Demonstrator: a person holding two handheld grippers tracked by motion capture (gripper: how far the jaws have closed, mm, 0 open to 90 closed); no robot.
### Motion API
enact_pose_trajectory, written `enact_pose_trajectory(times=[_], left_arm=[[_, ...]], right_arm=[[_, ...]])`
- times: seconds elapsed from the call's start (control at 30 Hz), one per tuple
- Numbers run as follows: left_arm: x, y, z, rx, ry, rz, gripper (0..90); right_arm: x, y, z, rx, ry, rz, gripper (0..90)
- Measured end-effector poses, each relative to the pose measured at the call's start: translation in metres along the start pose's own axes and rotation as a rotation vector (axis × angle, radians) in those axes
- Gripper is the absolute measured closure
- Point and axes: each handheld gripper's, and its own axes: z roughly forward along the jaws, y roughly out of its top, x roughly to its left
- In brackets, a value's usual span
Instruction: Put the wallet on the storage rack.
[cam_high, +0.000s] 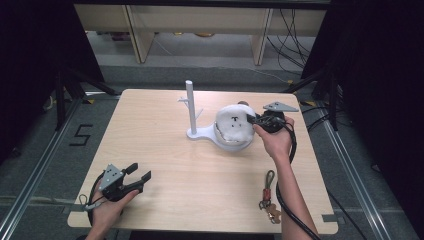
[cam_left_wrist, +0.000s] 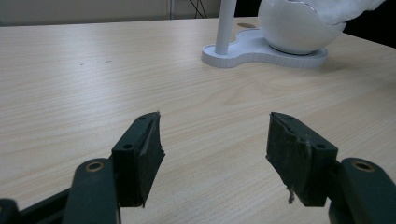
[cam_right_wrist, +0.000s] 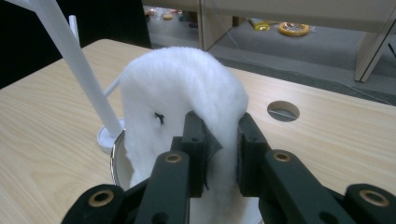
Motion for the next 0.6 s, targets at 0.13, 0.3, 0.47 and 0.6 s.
enact_pose_trajectory(times=[0.13, 0.3, 0.47, 0.6], left_arm=[[0.000, 0.000, 0.000, 0.000, 0.002, -0.002, 34.7], [0.000, 0.000, -0.001, 0.004, 0.005, -0.002, 34.7], [0.000, 0.000, 0.000, -0.004, -0.001, -0.003, 34.7], [0.000, 0.000, -0.001, 0.005, 0.005, -0.001, 34.6]], right_arm=[[0.005, 0.001, 0.005, 0.016, -0.019, -0.004, 78.0], [0.006, -0.002, 0.010, 0.032, -0.037, -0.021, 77.9], [0.004, -0.003, 0.011, 0.029, -0.042, -0.016, 76.4], [0.003, -0.004, 0.012, 0.030, -0.057, -0.022, 72.3]])
